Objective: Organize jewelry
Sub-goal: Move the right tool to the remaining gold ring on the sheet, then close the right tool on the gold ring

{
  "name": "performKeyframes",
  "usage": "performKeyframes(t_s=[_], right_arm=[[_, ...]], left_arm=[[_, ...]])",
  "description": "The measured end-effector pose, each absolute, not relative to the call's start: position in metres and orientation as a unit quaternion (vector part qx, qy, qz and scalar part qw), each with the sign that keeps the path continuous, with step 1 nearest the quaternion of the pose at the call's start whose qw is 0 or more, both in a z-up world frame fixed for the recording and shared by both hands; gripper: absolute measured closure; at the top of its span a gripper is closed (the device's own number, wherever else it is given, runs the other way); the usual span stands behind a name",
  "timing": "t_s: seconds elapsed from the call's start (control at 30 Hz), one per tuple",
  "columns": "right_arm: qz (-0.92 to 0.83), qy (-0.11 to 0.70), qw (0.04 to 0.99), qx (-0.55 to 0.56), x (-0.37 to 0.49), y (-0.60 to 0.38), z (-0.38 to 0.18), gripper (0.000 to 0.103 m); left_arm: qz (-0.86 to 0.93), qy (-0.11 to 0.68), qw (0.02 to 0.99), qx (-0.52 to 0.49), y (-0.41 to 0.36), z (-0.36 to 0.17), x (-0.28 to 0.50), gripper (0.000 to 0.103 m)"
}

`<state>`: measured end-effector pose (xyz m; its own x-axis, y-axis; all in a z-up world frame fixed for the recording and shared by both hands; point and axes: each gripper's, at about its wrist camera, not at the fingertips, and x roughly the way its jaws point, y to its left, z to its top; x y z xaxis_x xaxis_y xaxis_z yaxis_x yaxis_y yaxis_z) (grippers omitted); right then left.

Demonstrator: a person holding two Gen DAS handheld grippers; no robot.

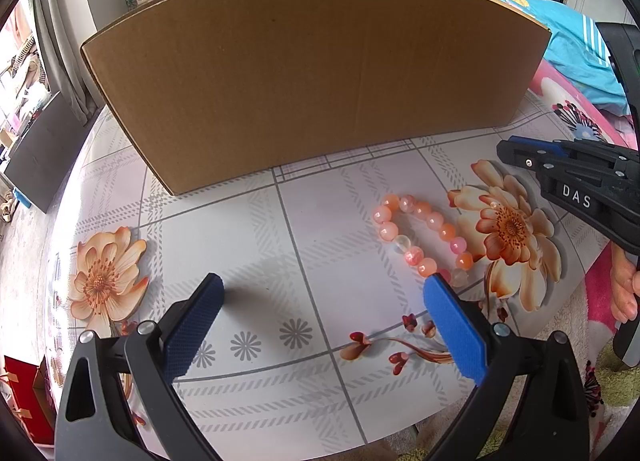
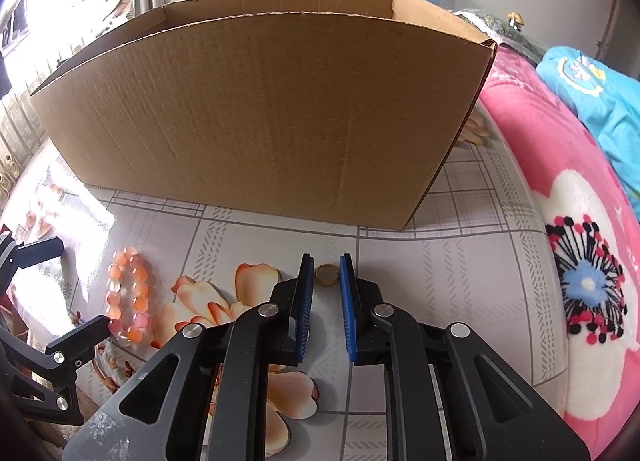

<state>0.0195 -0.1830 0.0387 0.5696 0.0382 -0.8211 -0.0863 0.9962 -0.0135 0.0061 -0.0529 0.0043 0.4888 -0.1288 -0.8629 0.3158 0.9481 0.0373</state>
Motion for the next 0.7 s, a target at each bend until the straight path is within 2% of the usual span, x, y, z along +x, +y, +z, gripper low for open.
performKeyframes(t_s=[0.47,0.7], right_arm=[[0.072,0.471,0.877,0.058,0.008,-0.206,0.035,0.093],[0.079,0.469,0.879,0.036,-0.004,-0.192,0.035,0.093]], left_arm=[[-0.129,0.488,0.858,0.095,-0.054,0.005,0.007,0.005],[-0.127,0.489,0.858,0.095,-0.054,0.005,0.006,0.005]])
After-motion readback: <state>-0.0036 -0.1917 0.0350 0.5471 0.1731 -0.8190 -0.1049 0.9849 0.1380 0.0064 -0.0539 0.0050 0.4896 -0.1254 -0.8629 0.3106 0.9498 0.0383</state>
